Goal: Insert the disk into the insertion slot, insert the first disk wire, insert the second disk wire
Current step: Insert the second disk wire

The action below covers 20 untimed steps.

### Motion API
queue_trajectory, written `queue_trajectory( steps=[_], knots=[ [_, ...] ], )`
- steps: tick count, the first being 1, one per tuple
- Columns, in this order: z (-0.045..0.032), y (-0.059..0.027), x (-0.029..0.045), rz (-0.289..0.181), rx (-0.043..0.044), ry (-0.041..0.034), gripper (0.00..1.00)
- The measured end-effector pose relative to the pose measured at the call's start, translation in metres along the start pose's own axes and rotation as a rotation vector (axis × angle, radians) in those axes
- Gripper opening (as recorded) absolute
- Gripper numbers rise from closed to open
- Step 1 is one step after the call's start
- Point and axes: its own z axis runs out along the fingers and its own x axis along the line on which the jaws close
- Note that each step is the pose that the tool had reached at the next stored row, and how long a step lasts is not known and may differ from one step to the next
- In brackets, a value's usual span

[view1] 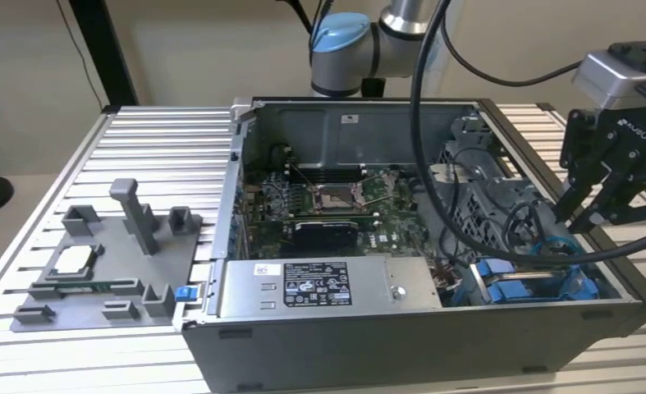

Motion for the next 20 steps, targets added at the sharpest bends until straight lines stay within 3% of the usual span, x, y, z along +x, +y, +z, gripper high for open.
queue_trajectory(
  steps=[5, 8, 14, 17, 20],
  knots=[
    [0.0018, -0.0024, -0.0007, -0.021, -0.0010, -0.0022, 1.00],
    [0.0023, -0.0039, -0.0014, -0.033, -0.0014, -0.0076, 1.00],
    [0.0018, -0.0059, -0.0077, -0.038, -0.0013, -0.0119, 1.00],
    [0.0019, -0.0128, -0.0075, -0.039, -0.0019, -0.0134, 1.00],
    [0.0037, -0.0172, -0.0073, -0.043, -0.0090, -0.0154, 1.00]
  ],
)
